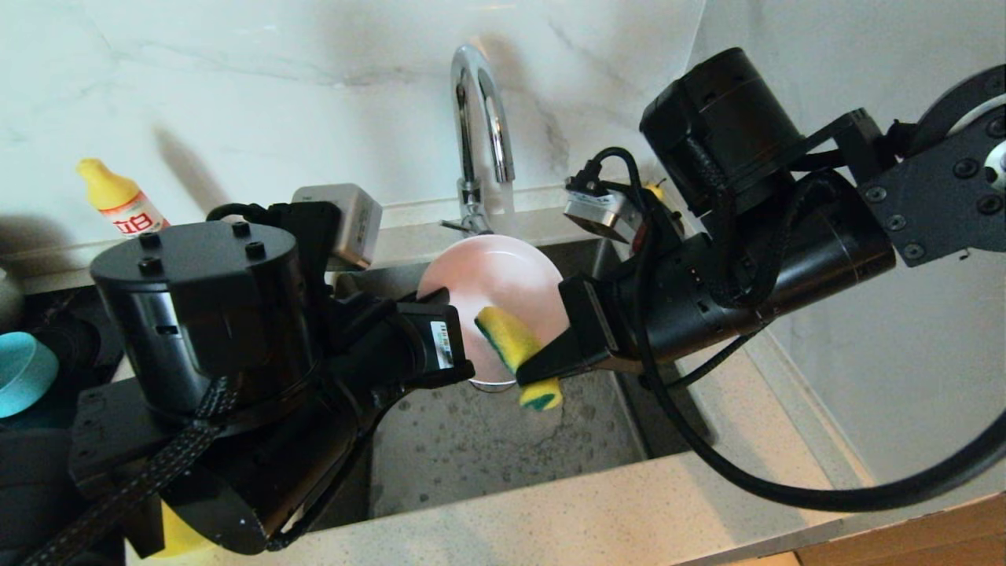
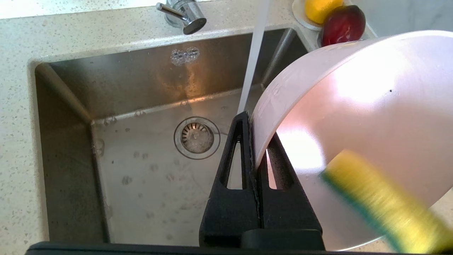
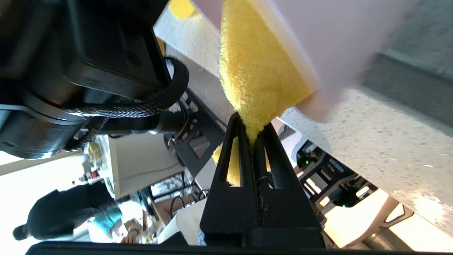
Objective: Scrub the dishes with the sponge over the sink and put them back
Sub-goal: Wipe the bowl
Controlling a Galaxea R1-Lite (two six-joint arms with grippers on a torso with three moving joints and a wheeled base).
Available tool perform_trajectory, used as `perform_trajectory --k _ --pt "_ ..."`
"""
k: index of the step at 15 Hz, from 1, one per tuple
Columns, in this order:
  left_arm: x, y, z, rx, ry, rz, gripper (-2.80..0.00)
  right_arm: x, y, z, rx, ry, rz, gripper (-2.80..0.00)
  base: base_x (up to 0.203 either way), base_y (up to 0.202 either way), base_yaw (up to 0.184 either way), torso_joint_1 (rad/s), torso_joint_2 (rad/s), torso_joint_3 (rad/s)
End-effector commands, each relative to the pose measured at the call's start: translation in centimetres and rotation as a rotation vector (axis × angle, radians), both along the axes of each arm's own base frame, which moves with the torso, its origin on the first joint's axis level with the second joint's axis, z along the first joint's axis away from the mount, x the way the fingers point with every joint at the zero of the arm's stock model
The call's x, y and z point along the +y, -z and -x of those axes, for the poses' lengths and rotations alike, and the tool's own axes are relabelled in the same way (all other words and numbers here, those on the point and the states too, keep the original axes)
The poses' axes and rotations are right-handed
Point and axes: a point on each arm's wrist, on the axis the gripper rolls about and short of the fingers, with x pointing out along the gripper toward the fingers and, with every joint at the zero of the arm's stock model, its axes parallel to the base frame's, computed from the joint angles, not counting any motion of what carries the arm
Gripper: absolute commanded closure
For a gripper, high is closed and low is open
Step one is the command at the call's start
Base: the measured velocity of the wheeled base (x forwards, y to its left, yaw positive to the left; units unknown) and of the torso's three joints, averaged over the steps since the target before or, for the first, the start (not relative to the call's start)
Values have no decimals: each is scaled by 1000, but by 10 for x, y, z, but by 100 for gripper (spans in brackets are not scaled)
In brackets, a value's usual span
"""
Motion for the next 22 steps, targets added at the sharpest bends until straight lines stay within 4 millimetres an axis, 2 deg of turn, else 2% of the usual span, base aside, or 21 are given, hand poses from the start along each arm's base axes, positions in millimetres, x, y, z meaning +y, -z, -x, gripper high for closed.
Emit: perform_trajectory --k 1,10,16,22 --pt "1 0 1 -1 -4 2 0 -11 -9 1 -13 21 -20 0 0 0 0 0 0 0" --pt "3 7 3 15 -2 -19 0 -25 -27 -4 -72 62 -68 0 0 0 0 0 0 0" --pt "5 20 6 31 39 -39 0 -20 -32 -9 -105 56 -93 0 0 0 0 0 0 0" --pt "3 25 6 43 46 -56 0 -5 -24 -6 -90 16 -82 0 0 0 0 0 0 0"
